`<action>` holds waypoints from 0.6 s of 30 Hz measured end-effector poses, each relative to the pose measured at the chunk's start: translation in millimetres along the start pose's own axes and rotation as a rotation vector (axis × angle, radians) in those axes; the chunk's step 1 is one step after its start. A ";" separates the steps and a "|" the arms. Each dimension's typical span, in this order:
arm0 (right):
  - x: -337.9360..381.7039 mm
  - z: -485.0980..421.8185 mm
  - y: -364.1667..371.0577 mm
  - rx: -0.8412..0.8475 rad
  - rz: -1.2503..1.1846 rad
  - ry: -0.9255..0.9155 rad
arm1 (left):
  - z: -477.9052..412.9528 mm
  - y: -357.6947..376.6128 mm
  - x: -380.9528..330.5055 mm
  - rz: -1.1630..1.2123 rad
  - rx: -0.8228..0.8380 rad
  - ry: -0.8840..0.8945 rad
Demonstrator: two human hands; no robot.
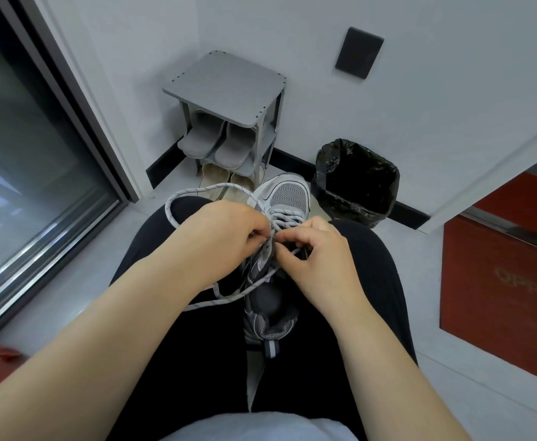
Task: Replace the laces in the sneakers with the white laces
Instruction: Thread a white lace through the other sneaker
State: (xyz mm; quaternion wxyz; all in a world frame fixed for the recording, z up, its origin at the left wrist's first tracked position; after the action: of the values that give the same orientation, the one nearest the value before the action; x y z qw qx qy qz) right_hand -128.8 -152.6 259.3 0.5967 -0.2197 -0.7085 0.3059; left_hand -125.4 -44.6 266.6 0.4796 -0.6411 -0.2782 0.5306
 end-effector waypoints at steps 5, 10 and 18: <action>-2.9 -1.5 1.2 0.017 -0.019 0.009 | -9.5 8.3 -4.1 -0.102 0.107 -0.035; -8.8 -3.0 2.7 0.008 -0.062 0.044 | -3.4 3.3 -0.6 0.064 0.035 -0.009; -8.4 -2.6 -2.3 -0.002 -0.068 0.043 | 5.5 -15.2 4.3 -0.022 -0.192 -0.063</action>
State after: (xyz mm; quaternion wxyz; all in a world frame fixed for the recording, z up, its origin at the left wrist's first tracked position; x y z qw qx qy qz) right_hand -124.6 -159.4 255.2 0.6216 -0.2028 -0.7029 0.2799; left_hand -127.0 -33.2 278.8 0.4126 -0.6641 -0.3497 0.5161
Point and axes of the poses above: each hand's wrist, its own z-axis away from the middle knuckle, its own y-axis out of the palm, x = y × z, the point moved 10 cm from there along -z, towards the middle knuckle, and after that the axes turned 2 degrees about y, right-handed, at the moved point
